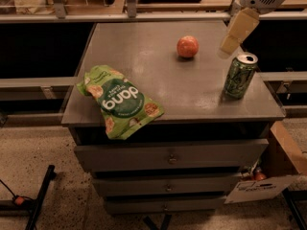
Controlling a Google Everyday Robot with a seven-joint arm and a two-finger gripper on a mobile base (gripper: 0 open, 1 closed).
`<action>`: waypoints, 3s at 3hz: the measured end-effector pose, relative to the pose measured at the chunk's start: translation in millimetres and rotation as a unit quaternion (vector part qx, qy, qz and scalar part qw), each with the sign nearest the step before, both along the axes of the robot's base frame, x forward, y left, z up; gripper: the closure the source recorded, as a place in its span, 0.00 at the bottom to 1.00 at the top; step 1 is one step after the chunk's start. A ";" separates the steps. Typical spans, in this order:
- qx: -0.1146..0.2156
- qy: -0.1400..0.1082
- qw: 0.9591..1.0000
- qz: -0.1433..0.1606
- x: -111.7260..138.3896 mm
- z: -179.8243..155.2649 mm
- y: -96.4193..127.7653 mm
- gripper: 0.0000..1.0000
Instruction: Move apple near green rice chip bag
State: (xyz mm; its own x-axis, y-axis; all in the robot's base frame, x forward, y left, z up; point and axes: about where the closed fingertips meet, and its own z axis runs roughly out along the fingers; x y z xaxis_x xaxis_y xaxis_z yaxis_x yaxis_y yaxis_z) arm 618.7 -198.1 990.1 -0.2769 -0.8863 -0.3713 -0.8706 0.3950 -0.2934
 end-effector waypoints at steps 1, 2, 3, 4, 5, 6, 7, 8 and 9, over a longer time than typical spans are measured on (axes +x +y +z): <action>-0.001 0.002 1.000 0.001 -1.0 -2.1 0.5 0.00; 0.016 0.011 1.000 0.005 9.1 -12.2 8.2 0.00; 0.032 0.013 0.999 0.006 44.5 -31.2 25.0 0.00; 0.052 0.003 0.999 -0.016 85.1 -48.1 34.5 0.00; 0.085 -0.015 0.995 -0.050 123.9 -64.1 40.0 0.00; 0.108 -0.035 0.991 -0.067 150.1 -77.5 49.3 0.00; 0.111 -0.039 0.990 -0.075 166.7 -96.5 60.0 0.00; 0.107 -0.035 0.990 -0.081 175.0 -115.0 66.0 0.00; 0.102 -0.032 0.991 -0.087 179.9 -130.8 68.3 0.19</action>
Offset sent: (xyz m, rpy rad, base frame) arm 0.0215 0.0160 -0.0227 0.0816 0.0501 0.0220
